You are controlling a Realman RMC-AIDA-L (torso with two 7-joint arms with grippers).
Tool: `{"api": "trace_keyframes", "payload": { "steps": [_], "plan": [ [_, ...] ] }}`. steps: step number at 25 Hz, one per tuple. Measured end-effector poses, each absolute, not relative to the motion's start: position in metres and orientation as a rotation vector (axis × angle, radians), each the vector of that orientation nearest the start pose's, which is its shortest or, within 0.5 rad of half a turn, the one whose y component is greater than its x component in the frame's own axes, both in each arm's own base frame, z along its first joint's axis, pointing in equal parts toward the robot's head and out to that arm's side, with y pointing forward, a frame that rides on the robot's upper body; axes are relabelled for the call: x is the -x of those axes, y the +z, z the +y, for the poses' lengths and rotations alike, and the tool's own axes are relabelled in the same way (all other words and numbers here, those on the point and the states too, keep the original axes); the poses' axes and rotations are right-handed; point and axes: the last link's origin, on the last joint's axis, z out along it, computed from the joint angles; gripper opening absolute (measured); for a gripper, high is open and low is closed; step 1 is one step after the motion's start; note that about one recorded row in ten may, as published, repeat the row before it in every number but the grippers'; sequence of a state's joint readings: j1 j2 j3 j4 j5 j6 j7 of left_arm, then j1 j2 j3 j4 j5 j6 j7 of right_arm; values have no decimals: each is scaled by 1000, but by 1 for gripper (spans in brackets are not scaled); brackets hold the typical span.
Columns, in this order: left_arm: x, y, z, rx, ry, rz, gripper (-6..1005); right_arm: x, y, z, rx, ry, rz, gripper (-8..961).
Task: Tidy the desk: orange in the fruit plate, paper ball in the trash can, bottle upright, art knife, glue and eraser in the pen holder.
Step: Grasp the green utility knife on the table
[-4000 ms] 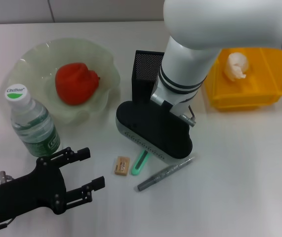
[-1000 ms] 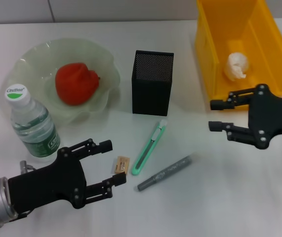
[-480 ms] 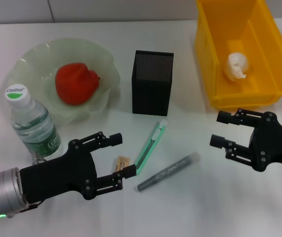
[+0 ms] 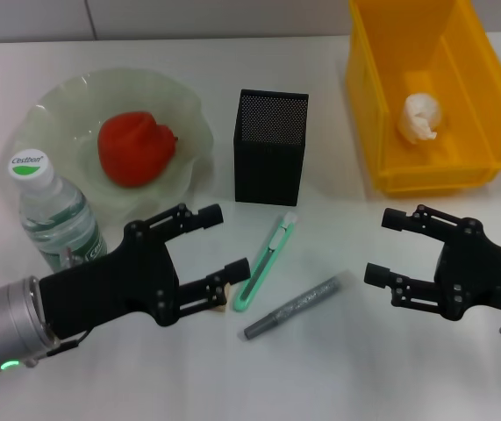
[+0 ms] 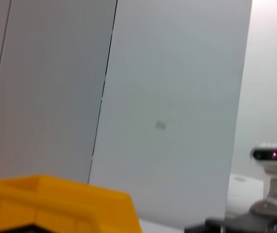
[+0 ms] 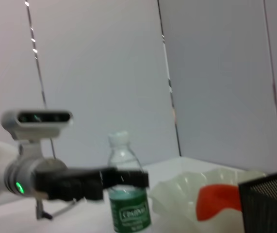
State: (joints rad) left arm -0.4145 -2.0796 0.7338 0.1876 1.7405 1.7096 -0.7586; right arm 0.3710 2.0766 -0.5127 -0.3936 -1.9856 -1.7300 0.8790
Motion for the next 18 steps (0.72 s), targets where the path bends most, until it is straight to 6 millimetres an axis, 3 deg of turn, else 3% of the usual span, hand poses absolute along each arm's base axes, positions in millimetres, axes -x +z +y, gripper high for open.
{"api": "trace_keyframes", "payload": {
  "steps": [4,6,9,18],
  "plan": [
    [272,-50,245,2587,-1174,-380,751,-303,-23,251,2606,942,423,788],
    [258,-45,249,2602,-1271,-313,751,-303,-23,251,2606,942,423,788],
    [251,-42,251,2615,-1307,-286,751,-302,-23,252,2602,943,421,789],
    [239,-31,269,2658,-1340,-327,751,-300,-23,255,2600,947,411,789]
  ]
}}
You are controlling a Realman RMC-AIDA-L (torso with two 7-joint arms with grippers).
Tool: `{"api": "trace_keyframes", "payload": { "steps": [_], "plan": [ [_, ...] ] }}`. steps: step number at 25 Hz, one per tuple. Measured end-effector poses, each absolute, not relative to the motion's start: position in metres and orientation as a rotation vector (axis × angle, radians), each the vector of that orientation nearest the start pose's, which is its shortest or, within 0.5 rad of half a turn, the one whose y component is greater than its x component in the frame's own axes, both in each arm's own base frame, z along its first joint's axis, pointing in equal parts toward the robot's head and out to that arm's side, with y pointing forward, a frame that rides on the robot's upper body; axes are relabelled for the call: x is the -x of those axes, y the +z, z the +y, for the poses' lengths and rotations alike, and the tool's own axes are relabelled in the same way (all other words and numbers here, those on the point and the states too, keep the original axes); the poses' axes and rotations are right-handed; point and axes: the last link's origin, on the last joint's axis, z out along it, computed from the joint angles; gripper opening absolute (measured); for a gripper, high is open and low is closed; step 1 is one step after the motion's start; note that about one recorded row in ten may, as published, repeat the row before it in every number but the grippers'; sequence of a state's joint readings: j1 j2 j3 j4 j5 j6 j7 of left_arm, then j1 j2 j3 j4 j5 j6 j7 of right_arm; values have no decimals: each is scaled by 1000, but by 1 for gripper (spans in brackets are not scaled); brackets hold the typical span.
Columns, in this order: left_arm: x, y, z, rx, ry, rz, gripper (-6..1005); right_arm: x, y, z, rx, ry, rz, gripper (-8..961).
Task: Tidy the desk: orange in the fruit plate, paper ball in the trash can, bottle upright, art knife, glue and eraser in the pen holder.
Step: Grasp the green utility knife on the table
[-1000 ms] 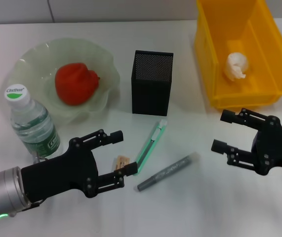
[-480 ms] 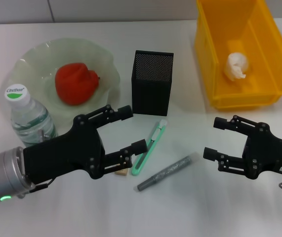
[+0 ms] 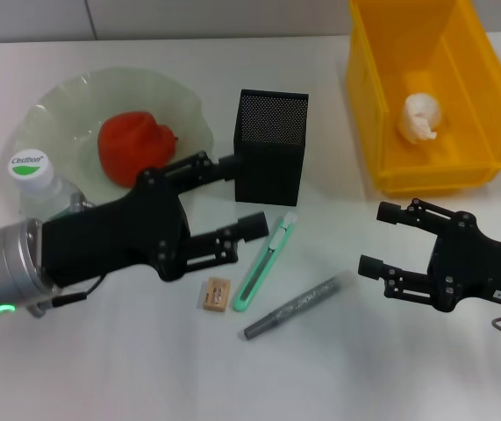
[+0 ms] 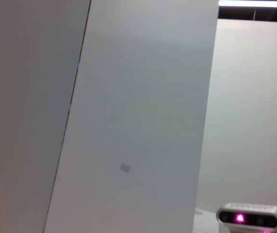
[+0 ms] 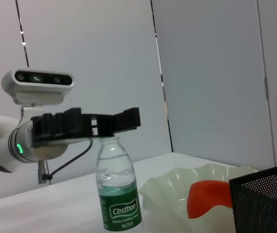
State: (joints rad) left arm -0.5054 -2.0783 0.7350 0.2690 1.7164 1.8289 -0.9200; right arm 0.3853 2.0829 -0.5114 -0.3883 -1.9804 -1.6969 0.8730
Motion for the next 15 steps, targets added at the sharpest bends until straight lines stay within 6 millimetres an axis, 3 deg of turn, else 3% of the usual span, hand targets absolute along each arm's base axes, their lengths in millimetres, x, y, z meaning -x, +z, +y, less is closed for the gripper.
{"api": "trace_keyframes", "payload": {
  "steps": [7,10,12,15],
  "plan": [
    [230,-17,282,2653,-1376,-359,751,-298,-23,260,2599,946,401,788],
    [209,5,305,2704,-1413,-488,751,-297,-23,261,2601,945,396,789],
    [204,8,310,2720,-1409,-516,751,-296,-23,262,2603,943,390,789],
    [188,23,329,2765,-1331,-639,751,-296,-23,263,2602,938,383,789]
  ]
}}
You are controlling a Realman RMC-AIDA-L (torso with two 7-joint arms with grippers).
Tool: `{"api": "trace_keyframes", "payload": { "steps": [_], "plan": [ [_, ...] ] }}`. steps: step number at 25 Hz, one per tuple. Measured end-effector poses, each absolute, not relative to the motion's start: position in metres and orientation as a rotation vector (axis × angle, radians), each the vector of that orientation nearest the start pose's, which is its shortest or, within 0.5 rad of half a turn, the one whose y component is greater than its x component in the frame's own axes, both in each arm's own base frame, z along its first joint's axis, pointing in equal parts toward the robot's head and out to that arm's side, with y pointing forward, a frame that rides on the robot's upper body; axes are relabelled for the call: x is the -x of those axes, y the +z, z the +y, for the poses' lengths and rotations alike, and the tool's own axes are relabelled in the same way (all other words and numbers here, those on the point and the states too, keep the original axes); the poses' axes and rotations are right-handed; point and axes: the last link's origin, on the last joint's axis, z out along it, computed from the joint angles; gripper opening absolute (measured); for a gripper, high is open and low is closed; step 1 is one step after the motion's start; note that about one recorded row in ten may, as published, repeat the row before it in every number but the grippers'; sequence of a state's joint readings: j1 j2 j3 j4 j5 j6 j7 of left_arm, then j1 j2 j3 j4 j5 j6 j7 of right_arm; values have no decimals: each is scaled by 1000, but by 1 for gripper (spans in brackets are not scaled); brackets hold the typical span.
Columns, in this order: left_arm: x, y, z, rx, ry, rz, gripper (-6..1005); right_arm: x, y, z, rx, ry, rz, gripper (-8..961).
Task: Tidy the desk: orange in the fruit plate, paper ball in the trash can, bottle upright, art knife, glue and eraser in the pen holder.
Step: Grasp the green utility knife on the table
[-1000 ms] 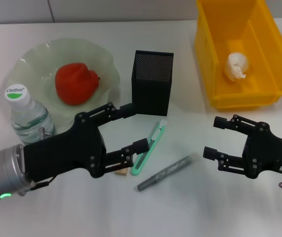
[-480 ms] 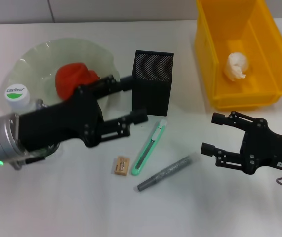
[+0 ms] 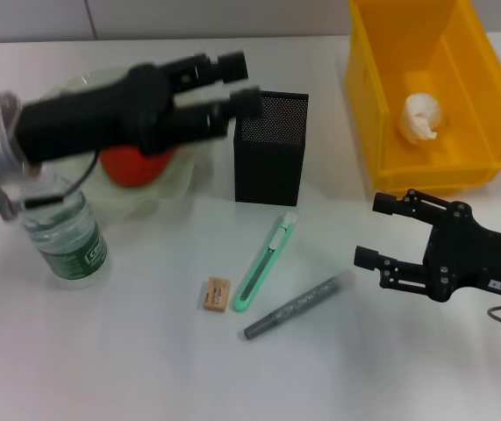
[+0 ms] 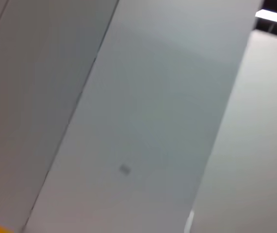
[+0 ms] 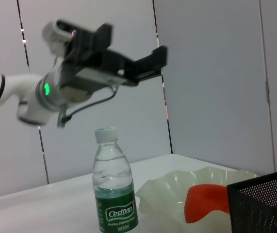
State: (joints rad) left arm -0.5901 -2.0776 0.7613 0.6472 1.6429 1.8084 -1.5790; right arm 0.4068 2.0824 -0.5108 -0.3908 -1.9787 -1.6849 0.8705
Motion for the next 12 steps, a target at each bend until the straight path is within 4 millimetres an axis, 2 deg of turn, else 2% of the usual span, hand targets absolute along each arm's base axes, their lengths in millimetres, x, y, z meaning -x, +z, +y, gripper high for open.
{"api": "trace_keyframes", "payload": {
  "steps": [1,4,6,7,9,12],
  "plan": [
    [188,23,329,2765,-1331,-639,751,-296,-22,264,2601,936,380,789],
    [171,36,347,2796,-1152,-729,751,-297,-22,264,2595,930,365,789],
    [168,38,351,2801,-1106,-758,751,-297,-22,264,2594,925,363,789],
    [158,42,357,2815,-984,-806,751,-297,-22,264,2595,922,363,789],
    [146,47,363,2820,-862,-852,751,-298,-22,264,2598,918,363,789],
    [140,49,365,2820,-806,-882,751,-300,-22,263,2594,903,361,789]
  ]
}}
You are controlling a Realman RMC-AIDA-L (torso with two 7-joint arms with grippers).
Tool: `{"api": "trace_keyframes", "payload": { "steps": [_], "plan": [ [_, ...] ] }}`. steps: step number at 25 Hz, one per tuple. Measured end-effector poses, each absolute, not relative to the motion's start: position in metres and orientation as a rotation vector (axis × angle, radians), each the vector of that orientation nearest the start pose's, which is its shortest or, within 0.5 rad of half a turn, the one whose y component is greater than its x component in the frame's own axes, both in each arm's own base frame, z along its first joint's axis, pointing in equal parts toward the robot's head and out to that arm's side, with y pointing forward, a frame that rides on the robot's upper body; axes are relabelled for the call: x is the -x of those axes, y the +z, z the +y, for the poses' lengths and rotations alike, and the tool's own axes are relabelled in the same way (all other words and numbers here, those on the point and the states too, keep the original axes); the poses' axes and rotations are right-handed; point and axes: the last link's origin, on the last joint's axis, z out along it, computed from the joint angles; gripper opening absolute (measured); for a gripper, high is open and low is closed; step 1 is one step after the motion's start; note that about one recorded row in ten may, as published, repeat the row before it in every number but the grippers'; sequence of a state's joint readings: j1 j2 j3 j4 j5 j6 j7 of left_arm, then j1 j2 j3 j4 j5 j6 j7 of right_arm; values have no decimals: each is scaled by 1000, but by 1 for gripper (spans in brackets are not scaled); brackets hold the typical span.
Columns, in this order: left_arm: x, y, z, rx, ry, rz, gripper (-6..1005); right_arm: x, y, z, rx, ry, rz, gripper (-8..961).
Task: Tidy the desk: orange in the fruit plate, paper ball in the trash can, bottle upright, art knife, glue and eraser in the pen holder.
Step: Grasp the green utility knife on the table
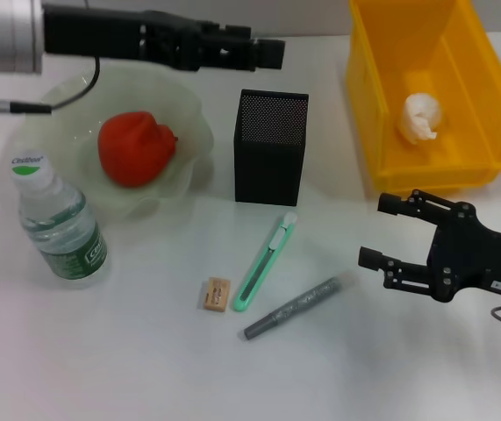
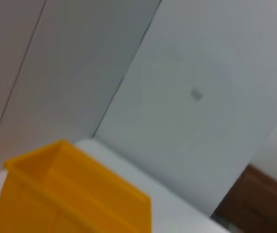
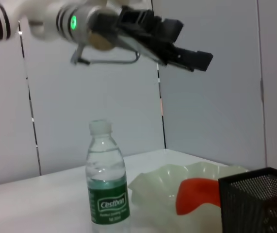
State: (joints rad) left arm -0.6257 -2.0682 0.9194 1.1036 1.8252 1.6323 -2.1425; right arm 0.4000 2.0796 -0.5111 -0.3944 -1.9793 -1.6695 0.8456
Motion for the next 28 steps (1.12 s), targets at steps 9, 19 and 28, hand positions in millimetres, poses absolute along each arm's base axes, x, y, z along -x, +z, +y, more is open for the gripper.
{"api": "trace_keyframes", "payload": {
  "steps": [9,19,28],
  "plan": [
    [84,39,376,2797,-271,-1021,751,-314,-23,257,2600,799,337,789],
    [59,11,374,2759,54,-1017,750,-325,-15,253,2604,714,308,788],
    [54,-27,373,2748,379,-1096,750,-329,-14,248,2595,691,260,788]
  ]
}}
